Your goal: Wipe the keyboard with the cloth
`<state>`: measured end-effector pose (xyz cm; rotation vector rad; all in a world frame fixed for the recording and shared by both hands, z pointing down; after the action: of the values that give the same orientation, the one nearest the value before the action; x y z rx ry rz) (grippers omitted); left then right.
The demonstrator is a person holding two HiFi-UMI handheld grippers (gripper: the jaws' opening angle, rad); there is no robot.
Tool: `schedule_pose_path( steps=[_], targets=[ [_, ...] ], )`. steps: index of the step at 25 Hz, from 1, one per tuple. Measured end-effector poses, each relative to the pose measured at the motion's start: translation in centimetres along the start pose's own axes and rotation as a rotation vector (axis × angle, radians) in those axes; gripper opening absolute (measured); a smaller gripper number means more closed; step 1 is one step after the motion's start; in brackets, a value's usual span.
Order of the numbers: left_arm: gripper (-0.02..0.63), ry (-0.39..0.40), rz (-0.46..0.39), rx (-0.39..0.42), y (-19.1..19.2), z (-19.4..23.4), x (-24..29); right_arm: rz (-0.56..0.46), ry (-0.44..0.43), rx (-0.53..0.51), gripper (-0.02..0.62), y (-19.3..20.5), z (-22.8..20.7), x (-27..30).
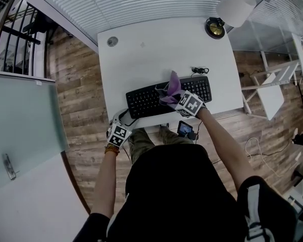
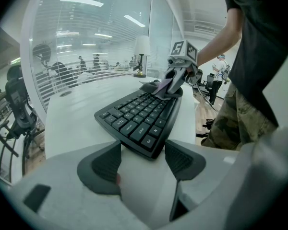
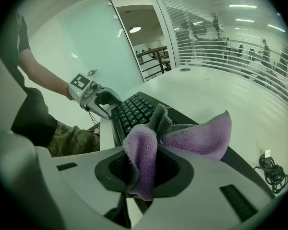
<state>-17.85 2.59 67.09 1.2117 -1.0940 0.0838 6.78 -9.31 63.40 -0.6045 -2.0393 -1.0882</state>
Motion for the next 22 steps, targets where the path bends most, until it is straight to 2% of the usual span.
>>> schedule_pose_path(
  steps=[22],
  targets=[
    [0.288,0.007,0.012,-0.017,0.6,-0.3,0.3,0.04,-0.078,-0.087,0.079,-3.3,2.9,3.3]
  ],
)
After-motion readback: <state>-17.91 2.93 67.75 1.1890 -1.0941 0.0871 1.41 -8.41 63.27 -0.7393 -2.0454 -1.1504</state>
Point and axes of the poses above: the fingertips, and each gripper's own axes: x forward along the fingers, z to its left, y out of its underside, the point moved 8 cm from there along -x, backward along the fingers, and after that the axes turned 10 degrees about x, right-handed, at the moved point
